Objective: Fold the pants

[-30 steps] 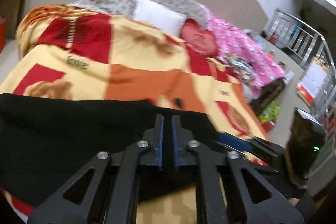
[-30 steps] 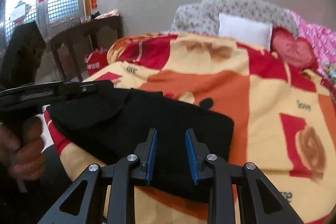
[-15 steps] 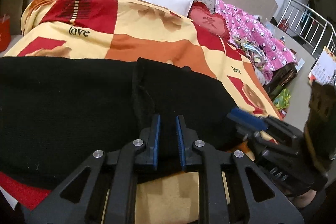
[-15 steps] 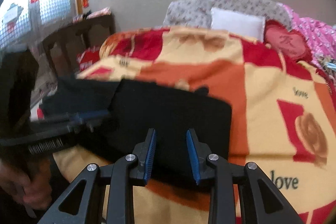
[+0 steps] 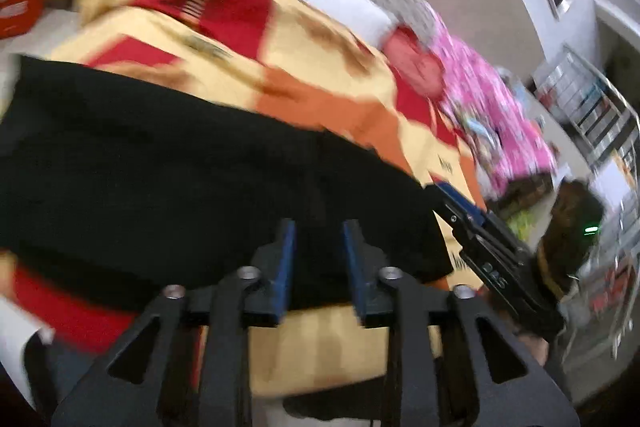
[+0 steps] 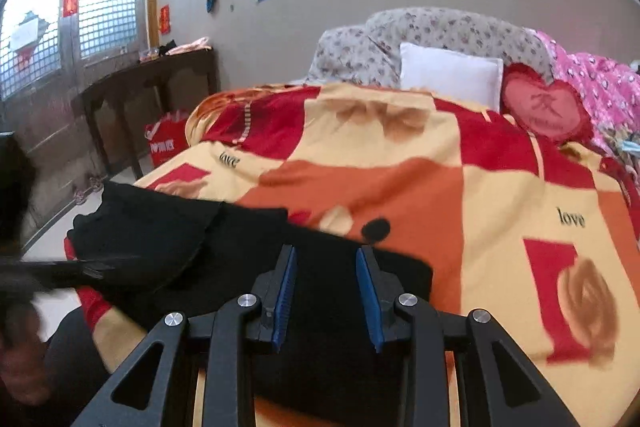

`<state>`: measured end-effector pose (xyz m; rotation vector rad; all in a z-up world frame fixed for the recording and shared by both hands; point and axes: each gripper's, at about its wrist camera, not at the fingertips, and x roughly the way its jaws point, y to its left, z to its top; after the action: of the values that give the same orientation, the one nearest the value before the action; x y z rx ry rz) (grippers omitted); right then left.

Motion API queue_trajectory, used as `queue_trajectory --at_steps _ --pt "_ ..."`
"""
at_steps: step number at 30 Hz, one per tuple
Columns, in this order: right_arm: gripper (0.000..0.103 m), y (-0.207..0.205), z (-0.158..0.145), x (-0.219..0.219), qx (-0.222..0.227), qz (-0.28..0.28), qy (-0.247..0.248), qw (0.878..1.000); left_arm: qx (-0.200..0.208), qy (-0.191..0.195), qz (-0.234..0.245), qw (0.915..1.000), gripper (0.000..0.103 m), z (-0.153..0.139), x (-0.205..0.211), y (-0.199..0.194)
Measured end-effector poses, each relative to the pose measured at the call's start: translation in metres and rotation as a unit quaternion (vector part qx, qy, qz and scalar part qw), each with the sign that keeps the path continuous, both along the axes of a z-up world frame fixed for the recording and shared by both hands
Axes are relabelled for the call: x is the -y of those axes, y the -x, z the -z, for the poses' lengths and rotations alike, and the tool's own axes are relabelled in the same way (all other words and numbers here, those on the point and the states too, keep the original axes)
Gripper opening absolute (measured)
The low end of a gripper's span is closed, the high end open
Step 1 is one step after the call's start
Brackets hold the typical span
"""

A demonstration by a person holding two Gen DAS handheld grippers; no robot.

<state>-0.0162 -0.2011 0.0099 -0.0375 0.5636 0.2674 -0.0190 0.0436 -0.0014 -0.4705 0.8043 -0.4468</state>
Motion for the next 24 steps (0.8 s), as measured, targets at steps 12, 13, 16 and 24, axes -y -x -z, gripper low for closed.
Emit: queue_trajectory --at_steps 12,13,16,24 --pt "0.029 -0.024 0.015 0.039 -0.054 0.039 -0.098 0.993 -0.068 0.075 -0.241 0.9652 0.046 0.035 -0.141 0.05" --pt "0.029 -0.023 0.015 0.038 -0.051 0.033 -0.095 0.994 -0.062 0.083 -0.244 0.9642 0.046 0.037 -0.143 0.05" --pt "0.029 -0.017 0.015 0.025 -0.041 0.011 -0.065 0.997 -0.058 0.097 -0.233 0.9659 0.046 0.035 -0.144 0.041" --pt "0.029 -0.009 0.017 -0.005 -0.02 -0.017 0.015 1.0 -0.051 0.077 -0.25 0.9639 0.046 0.034 -0.142 0.021"
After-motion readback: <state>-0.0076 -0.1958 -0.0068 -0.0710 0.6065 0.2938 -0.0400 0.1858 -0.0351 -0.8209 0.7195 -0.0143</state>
